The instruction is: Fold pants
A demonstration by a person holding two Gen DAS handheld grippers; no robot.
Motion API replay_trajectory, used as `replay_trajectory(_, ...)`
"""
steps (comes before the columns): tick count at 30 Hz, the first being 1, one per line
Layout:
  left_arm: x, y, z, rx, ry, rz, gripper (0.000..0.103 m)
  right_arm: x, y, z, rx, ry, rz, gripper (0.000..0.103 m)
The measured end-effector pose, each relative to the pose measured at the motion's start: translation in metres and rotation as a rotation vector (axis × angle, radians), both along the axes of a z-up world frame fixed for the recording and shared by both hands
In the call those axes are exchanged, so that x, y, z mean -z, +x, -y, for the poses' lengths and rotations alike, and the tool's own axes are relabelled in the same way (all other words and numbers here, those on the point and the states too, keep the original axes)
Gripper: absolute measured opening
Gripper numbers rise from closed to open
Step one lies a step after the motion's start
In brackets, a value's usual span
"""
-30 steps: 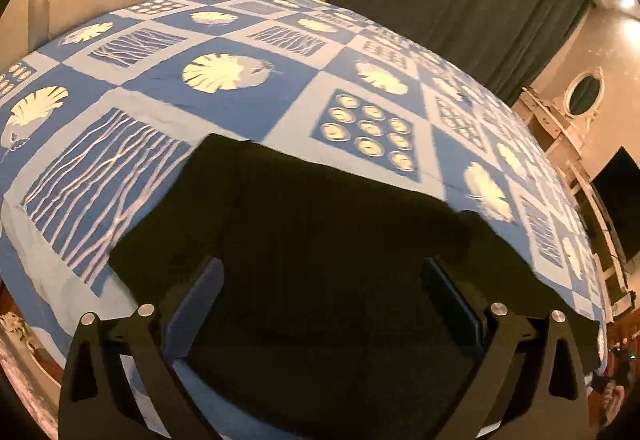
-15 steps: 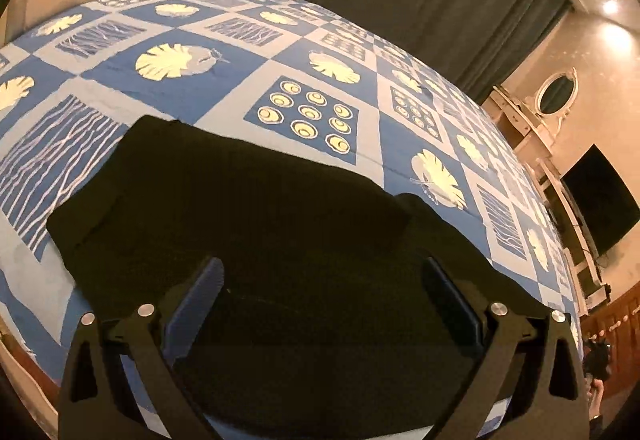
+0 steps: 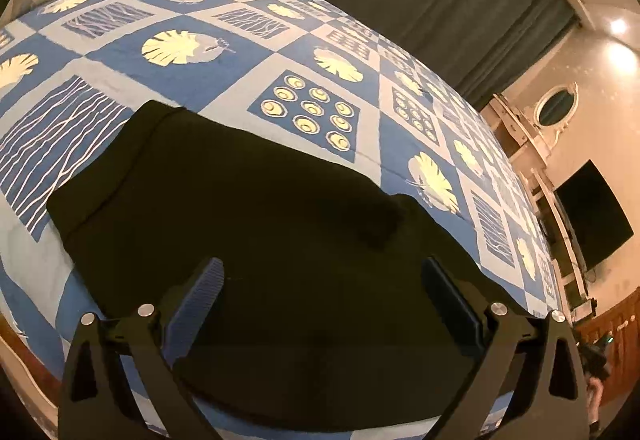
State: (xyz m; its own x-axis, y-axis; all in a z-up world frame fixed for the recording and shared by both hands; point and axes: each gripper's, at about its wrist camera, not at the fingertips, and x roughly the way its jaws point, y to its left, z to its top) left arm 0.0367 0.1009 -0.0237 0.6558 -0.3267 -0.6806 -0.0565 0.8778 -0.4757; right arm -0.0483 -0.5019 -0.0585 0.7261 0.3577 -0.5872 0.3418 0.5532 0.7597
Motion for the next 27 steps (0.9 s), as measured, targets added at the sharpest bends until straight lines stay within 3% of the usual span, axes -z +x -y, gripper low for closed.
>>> replay_trajectory(6,-0.013,-0.004,0.007,0.021,0.010,0.036,0.098,-0.067,0.038,-0.080,-0.127,-0.109,0.070,0.010)
replay_trajectory(12,-0.022,-0.004,0.006,0.022,-0.014,0.053,0.098,-0.091,0.077,-0.178,-0.260,-0.200,0.079,0.010)
replay_trajectory(19,-0.028,-0.003,-0.002,-0.002,-0.024,0.067,0.098,-0.063,0.119,-0.301,-0.419,-0.342,0.025,0.010)
replay_trajectory(27,-0.026,-0.002,-0.008,-0.018,-0.048,0.053,0.098,-0.019,0.135,-0.392,-0.535,-0.451,-0.040,0.010)
